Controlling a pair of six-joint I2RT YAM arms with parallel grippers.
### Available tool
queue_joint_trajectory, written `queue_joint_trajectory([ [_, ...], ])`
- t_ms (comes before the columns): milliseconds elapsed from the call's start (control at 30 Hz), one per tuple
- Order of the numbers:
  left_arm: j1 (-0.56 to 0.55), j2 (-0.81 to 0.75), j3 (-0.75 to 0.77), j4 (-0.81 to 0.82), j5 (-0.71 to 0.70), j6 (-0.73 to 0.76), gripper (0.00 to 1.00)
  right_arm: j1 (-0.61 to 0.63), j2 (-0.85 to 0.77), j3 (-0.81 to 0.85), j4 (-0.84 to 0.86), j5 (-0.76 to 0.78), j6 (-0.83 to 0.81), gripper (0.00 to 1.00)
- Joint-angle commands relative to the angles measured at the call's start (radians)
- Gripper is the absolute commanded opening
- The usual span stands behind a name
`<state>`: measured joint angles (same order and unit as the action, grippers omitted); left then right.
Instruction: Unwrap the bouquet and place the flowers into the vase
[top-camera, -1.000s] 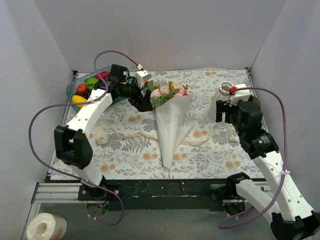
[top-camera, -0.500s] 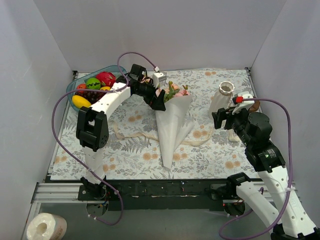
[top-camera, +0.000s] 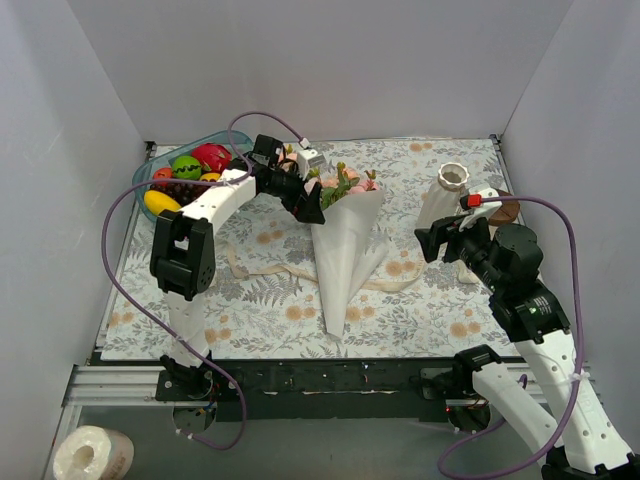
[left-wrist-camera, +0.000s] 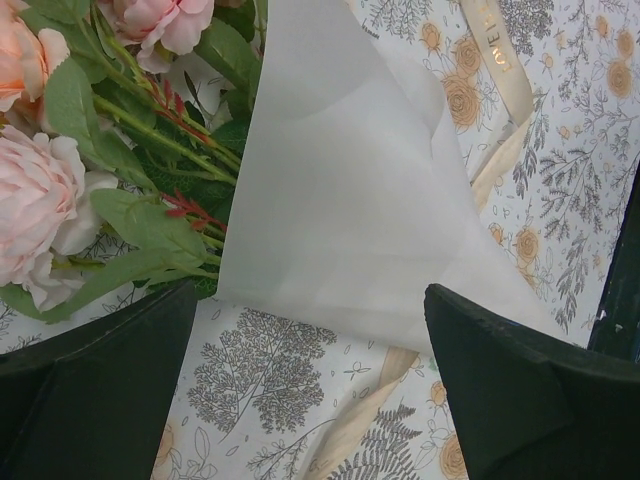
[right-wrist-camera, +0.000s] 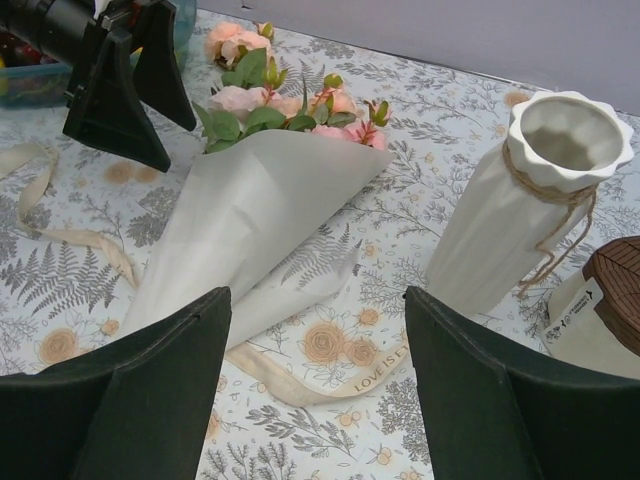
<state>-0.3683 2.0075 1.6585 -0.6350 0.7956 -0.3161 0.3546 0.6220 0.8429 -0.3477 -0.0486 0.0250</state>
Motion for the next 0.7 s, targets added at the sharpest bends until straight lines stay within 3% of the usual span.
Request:
queue_joint_trajectory([
  [0,0.006,-0.001,0.021,0.026,0.045,0.025,0.98,-0.003,-0.001,0.010,0.033,-0.051,0.018,0.76],
  [367,0.006,0.149,0.161,-0.028,0.119,0.055,0.98,-0.002,0.016,0.021,0.029,-0.071,0.003,0.74],
  [667,-0.004,0.181,0.204,-0.097,0.117,0.075,0.97,-0.002,0.022,0.015,0.042,-0.080,-0.004,0.73],
])
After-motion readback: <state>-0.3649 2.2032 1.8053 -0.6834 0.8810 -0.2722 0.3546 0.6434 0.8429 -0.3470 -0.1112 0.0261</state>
